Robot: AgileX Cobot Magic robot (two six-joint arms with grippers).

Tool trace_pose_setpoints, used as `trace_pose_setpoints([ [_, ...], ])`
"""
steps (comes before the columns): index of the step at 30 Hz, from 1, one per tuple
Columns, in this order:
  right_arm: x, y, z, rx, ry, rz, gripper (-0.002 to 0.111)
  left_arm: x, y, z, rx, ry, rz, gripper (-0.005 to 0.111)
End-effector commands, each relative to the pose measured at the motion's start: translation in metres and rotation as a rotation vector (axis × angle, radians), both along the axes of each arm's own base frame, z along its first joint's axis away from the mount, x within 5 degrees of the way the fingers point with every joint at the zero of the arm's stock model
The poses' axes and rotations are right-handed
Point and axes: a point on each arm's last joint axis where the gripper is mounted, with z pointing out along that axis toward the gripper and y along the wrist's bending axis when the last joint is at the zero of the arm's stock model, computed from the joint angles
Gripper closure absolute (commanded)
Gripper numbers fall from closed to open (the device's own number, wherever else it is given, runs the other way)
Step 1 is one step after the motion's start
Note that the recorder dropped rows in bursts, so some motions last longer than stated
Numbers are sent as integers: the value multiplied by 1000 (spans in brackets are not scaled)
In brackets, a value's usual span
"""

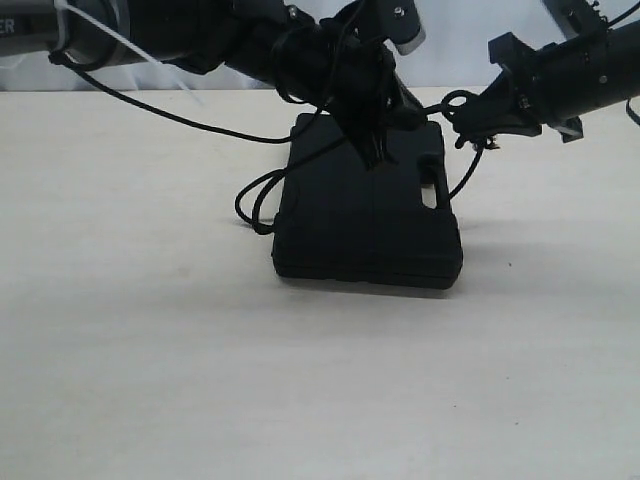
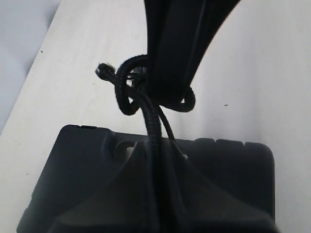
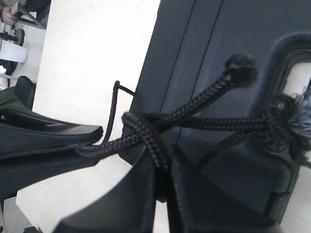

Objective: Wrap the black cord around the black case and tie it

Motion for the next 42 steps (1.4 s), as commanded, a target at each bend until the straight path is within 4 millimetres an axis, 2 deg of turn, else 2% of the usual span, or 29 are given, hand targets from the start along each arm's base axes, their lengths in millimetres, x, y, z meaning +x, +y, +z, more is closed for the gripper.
trace_pose_setpoints([
  [1,-4,2,3,9,1,37,104,2,-2,-5,-36,34,26,107],
  [6,-6,3,3,26,19,51,104,5,-4,-17,-38,59,38,107],
  [17,-8,7,6,66,34,70,104,10,-8,-26,-113,121,89,107],
  [23,-9,29,3,21,17,131,103,10,-9,-24,-155,147,106,107],
  [27,-7,39,1,-29,-6,131,90,9,-10,-23,-179,166,104,107],
  [33,-8,40,2,-16,8,117,54,9,-10,-23,-179,166,104,107],
  [35,-8,36,3,-16,5,108,46,9,-10,-23,-179,166,104,107],
  [37,-9,31,7,-17,-2,98,42,9,-10,-23,-179,166,104,107],
  [42,-13,21,17,-19,-20,83,42,9,-10,-23,-178,163,106,107],
])
